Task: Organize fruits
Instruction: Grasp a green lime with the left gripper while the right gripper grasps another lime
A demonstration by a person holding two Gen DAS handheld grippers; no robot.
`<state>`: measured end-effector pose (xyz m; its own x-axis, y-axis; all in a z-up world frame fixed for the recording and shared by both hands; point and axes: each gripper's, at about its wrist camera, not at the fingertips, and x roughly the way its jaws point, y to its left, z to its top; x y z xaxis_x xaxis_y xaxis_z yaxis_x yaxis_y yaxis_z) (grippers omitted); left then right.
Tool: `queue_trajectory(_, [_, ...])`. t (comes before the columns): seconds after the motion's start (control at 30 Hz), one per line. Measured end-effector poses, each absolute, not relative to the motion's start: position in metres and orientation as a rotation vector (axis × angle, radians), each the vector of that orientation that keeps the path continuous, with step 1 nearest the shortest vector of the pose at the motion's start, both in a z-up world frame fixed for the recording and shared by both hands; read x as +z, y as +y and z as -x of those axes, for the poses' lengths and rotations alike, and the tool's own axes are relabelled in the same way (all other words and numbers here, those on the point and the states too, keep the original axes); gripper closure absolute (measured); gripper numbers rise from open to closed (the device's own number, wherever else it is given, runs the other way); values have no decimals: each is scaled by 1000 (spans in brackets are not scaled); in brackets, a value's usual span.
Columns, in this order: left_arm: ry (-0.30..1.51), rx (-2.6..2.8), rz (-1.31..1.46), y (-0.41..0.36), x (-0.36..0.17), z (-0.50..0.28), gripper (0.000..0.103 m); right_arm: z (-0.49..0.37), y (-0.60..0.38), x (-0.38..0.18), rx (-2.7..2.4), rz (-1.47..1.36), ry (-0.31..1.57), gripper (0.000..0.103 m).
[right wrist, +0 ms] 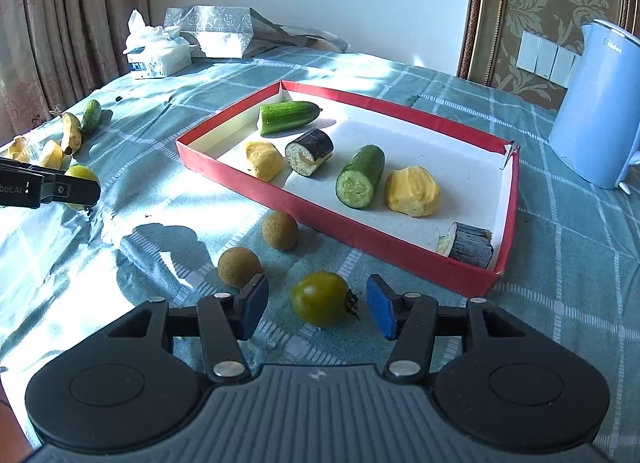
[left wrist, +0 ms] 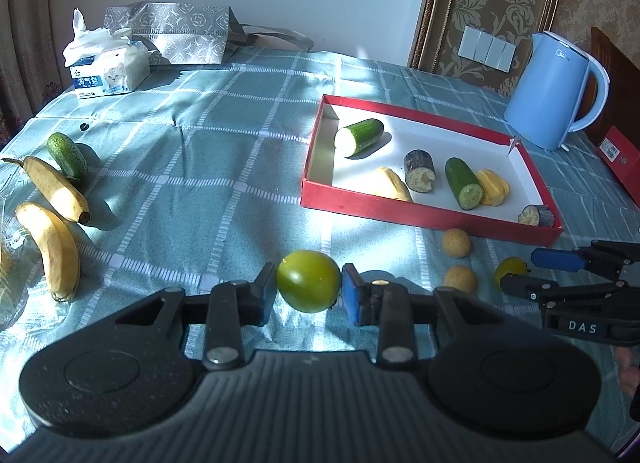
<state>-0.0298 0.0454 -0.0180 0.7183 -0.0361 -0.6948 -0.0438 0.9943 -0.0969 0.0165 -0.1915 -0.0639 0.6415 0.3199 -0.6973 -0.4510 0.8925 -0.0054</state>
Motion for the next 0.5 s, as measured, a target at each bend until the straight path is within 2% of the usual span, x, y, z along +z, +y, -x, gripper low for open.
queue_trajectory(0.07, [772,12,115,48,-18,31,72,-20,-187,-69,438,206,765,60])
queue_trajectory(0.23, [771,18,128,53,-17,35,72,-23,-187,-77,417,227,780,63])
queue_trajectory(0.33, [775,14,132,53,-18,35,72,-27,-191,-84,401,207,797,68])
queue_trajectory(0.5, [778,0,128,50,-18,32,72,-20,-198,-81,379,184,773,69])
